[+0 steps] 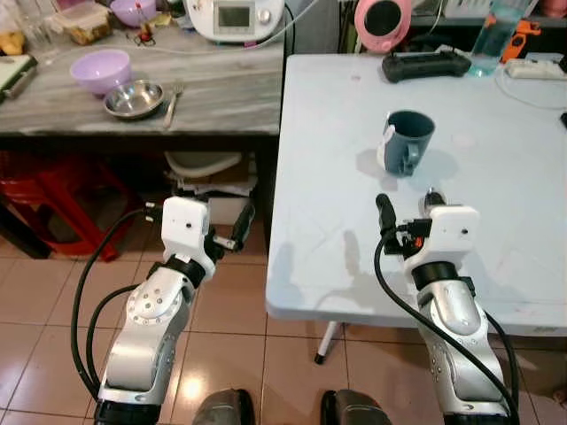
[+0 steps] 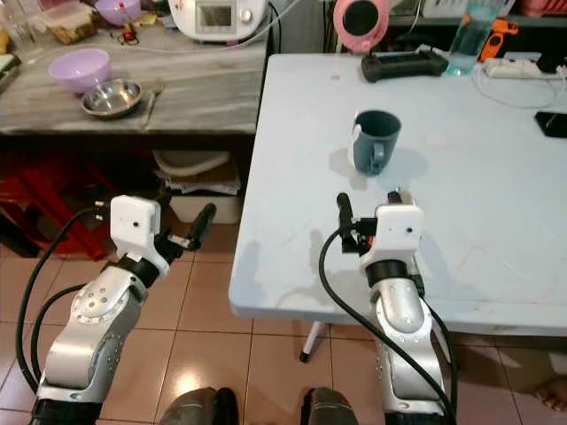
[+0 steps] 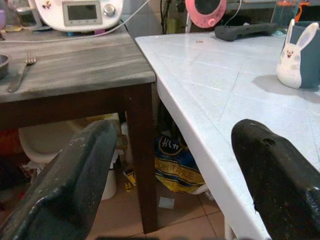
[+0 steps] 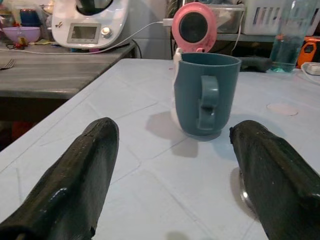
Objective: Setting the table
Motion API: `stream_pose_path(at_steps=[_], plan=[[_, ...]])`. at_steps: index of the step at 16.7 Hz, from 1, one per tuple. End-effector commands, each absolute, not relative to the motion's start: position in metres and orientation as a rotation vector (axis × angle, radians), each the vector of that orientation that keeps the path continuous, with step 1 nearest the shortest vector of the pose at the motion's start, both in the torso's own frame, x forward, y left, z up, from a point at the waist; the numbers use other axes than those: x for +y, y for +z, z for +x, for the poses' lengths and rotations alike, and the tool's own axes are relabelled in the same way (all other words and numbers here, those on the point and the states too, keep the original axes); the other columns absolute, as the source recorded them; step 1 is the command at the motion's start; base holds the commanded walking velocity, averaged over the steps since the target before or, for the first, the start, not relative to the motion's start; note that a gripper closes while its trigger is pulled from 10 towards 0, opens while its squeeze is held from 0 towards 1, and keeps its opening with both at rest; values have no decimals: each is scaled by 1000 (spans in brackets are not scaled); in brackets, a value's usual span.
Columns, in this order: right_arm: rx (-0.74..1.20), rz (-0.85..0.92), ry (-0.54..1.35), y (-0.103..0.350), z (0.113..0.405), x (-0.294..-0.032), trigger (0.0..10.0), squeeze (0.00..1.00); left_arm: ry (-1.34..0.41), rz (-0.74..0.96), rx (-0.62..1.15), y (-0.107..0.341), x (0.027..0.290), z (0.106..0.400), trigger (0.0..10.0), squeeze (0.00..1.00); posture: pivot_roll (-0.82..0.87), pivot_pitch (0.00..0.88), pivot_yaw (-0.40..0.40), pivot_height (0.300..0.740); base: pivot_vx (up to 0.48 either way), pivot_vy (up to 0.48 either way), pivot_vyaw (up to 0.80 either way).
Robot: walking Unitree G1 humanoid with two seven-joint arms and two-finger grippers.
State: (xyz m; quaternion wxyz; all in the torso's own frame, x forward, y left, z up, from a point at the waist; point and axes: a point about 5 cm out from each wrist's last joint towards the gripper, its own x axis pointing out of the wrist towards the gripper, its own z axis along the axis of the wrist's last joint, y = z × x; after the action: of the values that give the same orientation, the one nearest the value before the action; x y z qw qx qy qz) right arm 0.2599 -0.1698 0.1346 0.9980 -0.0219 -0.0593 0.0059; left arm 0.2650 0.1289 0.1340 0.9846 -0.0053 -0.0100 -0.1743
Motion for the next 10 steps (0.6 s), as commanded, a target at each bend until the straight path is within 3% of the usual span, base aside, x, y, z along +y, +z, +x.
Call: stream_pose_path(at_steps=[1,10], plan=[[-109,-34,13,134,260,-170,10000,0,-354,-4,-26,135,131,265,10000,0,-49,104,65,740,0,0,-444],[-28,-74,-22,123,257,-180,10000,0,-363,-4,-29,135,129,264,10000,0,-52,109,62,740,0,0,-583]])
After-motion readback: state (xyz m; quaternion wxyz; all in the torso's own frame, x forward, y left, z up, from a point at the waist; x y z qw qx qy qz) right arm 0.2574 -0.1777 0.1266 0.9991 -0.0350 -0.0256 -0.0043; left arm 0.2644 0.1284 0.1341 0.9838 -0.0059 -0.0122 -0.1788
